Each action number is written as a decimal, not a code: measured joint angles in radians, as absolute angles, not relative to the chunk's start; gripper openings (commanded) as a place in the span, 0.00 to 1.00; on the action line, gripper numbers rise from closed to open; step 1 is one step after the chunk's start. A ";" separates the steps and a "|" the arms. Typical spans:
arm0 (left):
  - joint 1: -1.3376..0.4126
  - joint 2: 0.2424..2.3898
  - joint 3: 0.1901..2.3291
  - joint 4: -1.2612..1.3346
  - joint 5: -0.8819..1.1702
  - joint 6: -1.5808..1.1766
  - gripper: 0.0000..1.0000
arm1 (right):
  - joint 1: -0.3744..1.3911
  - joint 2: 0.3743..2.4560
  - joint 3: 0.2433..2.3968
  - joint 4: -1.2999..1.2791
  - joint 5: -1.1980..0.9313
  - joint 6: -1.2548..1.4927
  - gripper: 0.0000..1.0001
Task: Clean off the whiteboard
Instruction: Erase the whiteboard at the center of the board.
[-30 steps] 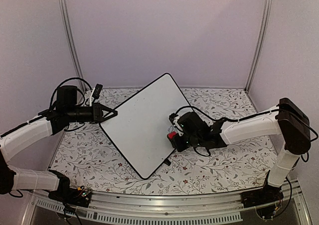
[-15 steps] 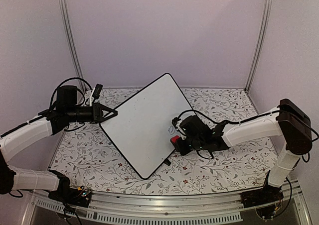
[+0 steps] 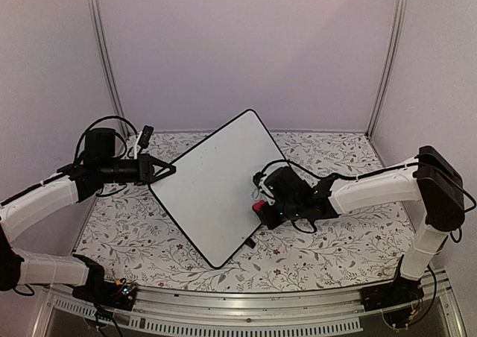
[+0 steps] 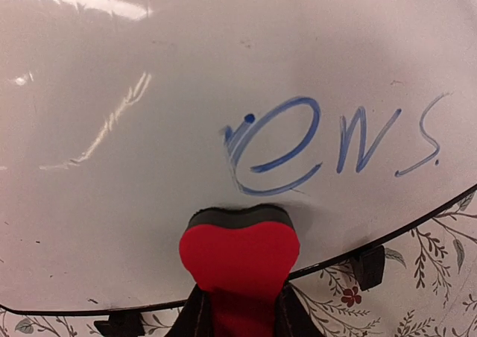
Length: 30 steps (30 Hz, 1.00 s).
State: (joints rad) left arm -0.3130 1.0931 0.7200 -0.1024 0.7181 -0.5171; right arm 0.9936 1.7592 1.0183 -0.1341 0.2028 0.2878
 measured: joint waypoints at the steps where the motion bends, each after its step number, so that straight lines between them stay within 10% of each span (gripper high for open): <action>1: -0.313 1.093 0.720 -0.102 0.718 -0.517 0.00 | 0.994 1.762 1.028 -0.136 0.204 0.286 0.00; 30: -0.313 1.093 0.720 -0.102 0.718 -0.521 0.00 | 0.953 1.804 1.192 -0.174 0.176 0.234 0.00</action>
State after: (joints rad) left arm -0.3130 1.0931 0.7200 -0.1017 0.7177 -0.5205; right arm 0.9527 1.8042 1.1923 -0.1738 0.1757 0.2340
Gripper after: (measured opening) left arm 0.030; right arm 0.219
